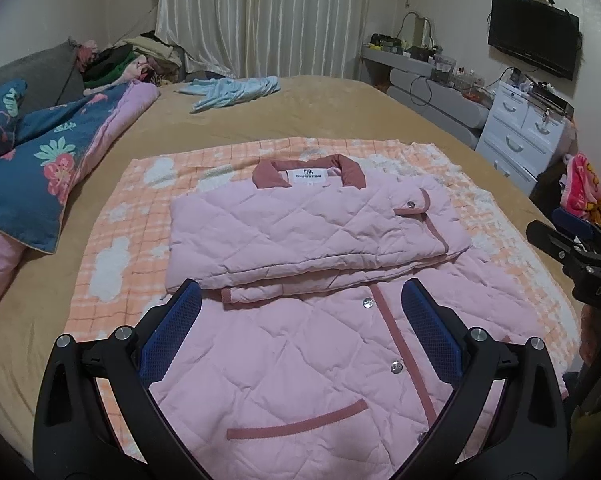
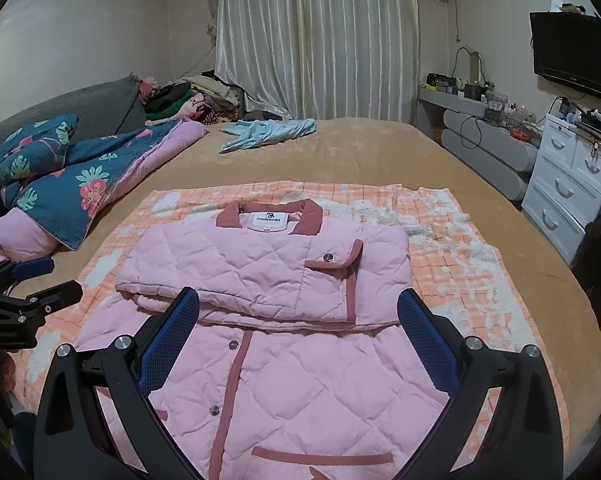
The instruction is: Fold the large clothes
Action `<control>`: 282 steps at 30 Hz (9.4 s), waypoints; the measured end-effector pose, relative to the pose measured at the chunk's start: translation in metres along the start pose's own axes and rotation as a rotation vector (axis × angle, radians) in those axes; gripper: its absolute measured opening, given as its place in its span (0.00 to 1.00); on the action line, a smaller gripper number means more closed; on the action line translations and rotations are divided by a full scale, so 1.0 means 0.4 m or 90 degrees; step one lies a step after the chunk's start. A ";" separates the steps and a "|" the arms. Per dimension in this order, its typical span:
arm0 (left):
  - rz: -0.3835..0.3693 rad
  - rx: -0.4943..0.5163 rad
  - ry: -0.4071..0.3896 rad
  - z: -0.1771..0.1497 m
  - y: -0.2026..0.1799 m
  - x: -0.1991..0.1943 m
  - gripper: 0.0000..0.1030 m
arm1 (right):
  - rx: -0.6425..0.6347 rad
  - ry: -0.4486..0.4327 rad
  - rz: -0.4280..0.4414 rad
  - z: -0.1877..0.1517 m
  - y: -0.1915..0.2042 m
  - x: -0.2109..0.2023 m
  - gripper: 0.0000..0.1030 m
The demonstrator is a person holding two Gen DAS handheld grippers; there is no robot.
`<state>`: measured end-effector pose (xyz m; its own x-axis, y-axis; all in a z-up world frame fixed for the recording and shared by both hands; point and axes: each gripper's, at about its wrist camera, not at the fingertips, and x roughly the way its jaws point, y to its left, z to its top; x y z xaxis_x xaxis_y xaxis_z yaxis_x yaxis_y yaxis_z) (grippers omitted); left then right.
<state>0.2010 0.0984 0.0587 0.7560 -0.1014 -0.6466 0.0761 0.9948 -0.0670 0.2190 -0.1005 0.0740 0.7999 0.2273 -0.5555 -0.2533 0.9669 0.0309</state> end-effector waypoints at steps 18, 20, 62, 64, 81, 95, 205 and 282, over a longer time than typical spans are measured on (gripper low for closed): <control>0.012 -0.001 -0.038 -0.042 -0.011 -0.083 0.91 | -0.005 -0.035 0.009 -0.023 0.005 -0.118 0.96; 0.008 -0.001 -0.039 -0.049 -0.013 -0.091 0.91 | -0.004 -0.037 0.010 -0.026 0.003 -0.130 0.96; 0.006 0.011 -0.029 -0.163 -0.064 -0.145 0.91 | 0.017 -0.029 -0.005 -0.113 -0.092 -0.219 0.96; 0.006 0.011 -0.026 -0.170 -0.068 -0.139 0.91 | 0.019 -0.028 -0.005 -0.118 -0.094 -0.218 0.96; -0.004 -0.002 0.001 -0.239 -0.058 -0.107 0.91 | 0.022 0.003 -0.026 -0.183 -0.126 -0.209 0.96; 0.010 -0.012 0.019 -0.288 -0.029 -0.103 0.91 | 0.033 0.025 -0.037 -0.241 -0.169 -0.211 0.96; -0.005 -0.096 0.202 -0.620 0.194 -0.087 0.43 | 0.081 0.313 0.072 -0.586 -0.278 -0.124 0.69; -0.028 -0.056 -0.094 0.017 0.153 -0.134 0.08 | 0.244 -0.048 0.157 -0.056 -0.399 -0.147 0.13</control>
<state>0.1698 0.1649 0.0945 0.8412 -0.1364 -0.5233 0.0581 0.9849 -0.1633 0.2003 -0.2707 0.0832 0.7824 0.4494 -0.4313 -0.2327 0.8532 0.4669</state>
